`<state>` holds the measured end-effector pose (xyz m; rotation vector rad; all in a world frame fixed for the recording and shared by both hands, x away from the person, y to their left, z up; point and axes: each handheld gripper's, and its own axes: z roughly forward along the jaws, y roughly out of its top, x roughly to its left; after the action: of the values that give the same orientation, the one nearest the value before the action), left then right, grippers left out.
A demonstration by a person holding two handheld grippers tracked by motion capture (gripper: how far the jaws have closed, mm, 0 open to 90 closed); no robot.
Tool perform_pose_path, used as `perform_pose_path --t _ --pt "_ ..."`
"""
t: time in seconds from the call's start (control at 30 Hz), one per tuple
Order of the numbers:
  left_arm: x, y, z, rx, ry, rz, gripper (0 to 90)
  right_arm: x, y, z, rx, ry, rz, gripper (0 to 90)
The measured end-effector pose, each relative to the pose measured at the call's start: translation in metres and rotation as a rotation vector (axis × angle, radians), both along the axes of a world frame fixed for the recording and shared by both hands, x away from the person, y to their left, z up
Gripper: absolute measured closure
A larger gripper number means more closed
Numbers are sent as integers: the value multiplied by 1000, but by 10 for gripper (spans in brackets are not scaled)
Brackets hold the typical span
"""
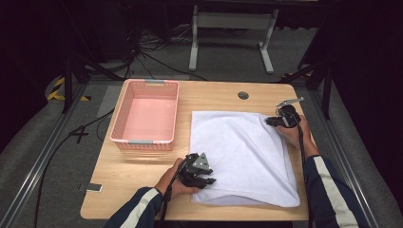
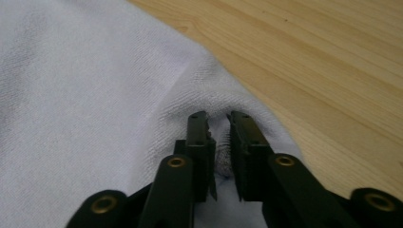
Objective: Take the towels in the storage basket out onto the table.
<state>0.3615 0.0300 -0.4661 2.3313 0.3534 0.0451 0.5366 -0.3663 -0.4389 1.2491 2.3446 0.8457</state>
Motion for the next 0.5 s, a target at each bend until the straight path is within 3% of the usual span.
perform_pose_path --t 0.23,0.33,0.37,0.4,0.43,0.47,0.5 --pt "-5 4 2 19 3 14 636 -2 -20 12 -45 -48 -25 873" --pt "-6 4 2 21 21 21 636 -1 -27 22 -4 -82 -49 868" --pt "-3 3 3 22 26 13 643 0 -26 24 -25 -87 -40 864" --pt "-1 1 4 11 31 23 639 0 -24 23 -38 -92 -36 858" --pt "2 -1 4 -6 34 55 601 1 -21 23 -52 -94 -27 830" --pt "2 -1 4 -6 34 55 540 1 -21 23 -52 -94 -27 830" --pt "6 -4 6 3 4 98 540 1 -19 22 -53 -96 -30 769"
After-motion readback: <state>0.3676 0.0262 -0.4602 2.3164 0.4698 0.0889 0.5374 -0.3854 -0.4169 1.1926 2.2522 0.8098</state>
